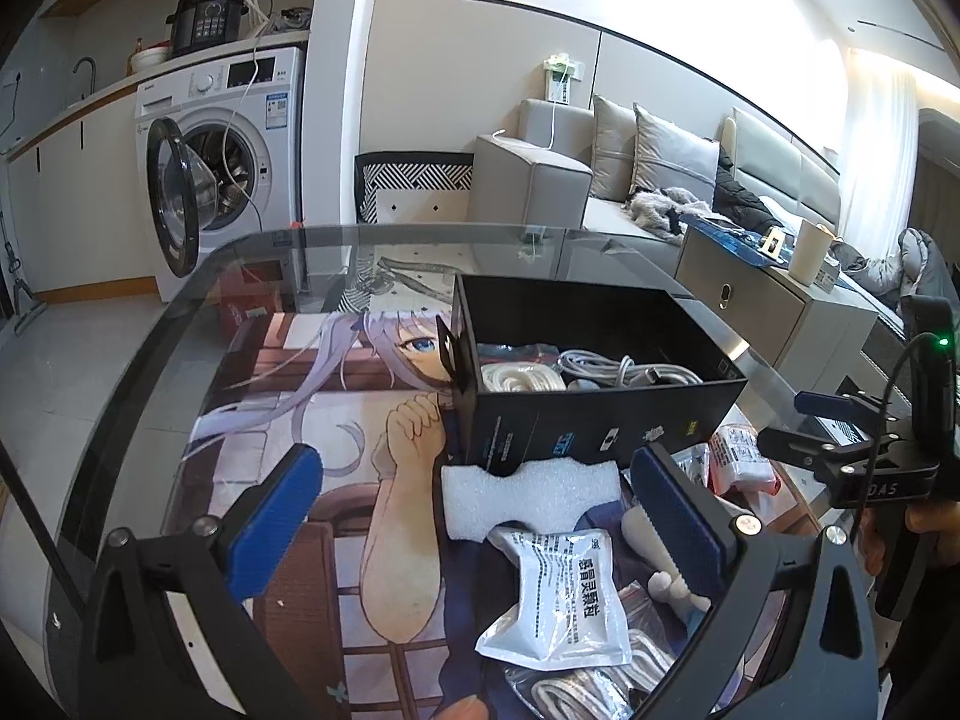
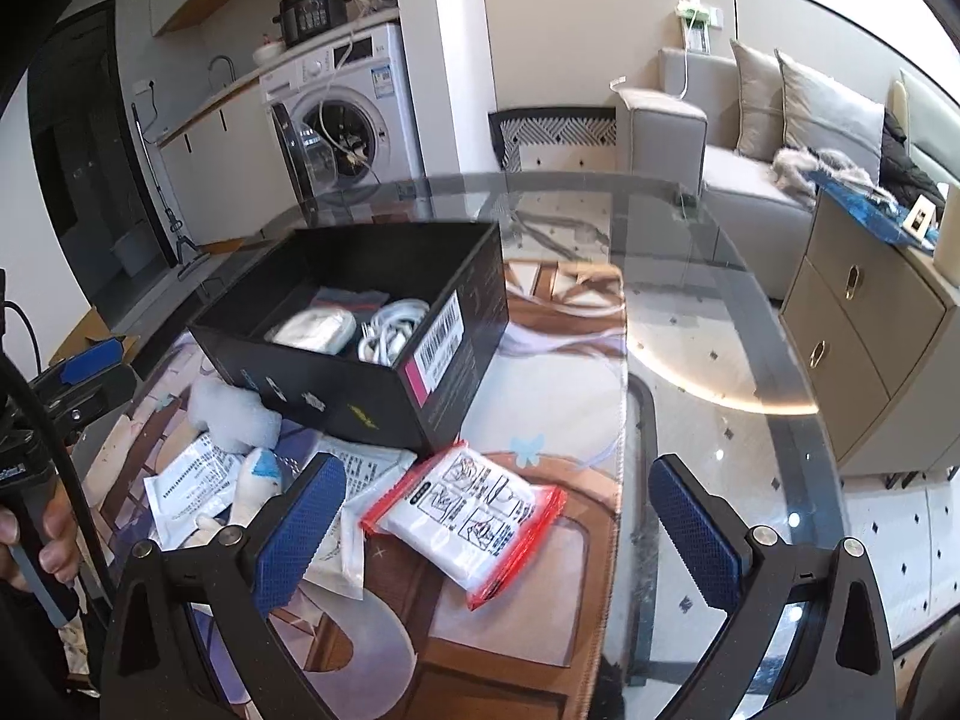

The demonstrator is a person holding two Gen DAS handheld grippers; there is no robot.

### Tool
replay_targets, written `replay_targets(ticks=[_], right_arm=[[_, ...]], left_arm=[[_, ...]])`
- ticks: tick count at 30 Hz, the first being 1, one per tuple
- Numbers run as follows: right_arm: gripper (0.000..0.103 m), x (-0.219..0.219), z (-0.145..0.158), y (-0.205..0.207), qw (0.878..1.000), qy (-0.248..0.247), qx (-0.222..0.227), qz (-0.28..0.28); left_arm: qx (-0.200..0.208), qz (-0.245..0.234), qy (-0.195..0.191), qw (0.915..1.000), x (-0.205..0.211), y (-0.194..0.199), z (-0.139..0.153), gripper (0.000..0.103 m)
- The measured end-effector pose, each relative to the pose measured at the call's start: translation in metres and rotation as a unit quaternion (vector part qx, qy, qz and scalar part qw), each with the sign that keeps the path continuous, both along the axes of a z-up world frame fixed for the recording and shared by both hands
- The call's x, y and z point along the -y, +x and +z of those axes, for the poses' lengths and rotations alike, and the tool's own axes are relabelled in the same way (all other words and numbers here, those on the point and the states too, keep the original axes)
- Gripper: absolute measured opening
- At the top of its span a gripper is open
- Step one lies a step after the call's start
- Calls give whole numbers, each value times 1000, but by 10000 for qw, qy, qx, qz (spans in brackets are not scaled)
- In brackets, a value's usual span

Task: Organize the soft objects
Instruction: 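Move the right gripper to the red-edged white packet and grasp it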

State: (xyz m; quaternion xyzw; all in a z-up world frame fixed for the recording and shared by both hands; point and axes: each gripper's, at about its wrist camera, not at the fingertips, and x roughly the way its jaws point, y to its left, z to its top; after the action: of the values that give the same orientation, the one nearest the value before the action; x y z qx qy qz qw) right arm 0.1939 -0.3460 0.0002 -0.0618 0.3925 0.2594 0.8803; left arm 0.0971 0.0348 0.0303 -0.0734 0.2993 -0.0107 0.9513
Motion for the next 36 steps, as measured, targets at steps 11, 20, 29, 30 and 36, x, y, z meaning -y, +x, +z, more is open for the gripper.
replay_targets(ticks=[11,20,29,30,36], right_arm=[[102,-6,-27,10,9989,-284,-376,-73],[102,3,-30,9,9980,-398,-473,-117],[102,-10,-33,12,9978,-405,-470,-239],[102,-10,-33,12,9978,-414,-458,-248],[82,-8,-30,11,9982,-392,-401,-191]], left_arm=[[-16,-29,38,10000,1,-4,-4,103],[-103,5,21,9999,-3,-3,-9,103],[-139,11,1,9999,-4,-4,-13,103],[-141,11,-2,9999,-4,-4,-13,103],[-165,4,-17,9999,-4,-4,-15,103]])
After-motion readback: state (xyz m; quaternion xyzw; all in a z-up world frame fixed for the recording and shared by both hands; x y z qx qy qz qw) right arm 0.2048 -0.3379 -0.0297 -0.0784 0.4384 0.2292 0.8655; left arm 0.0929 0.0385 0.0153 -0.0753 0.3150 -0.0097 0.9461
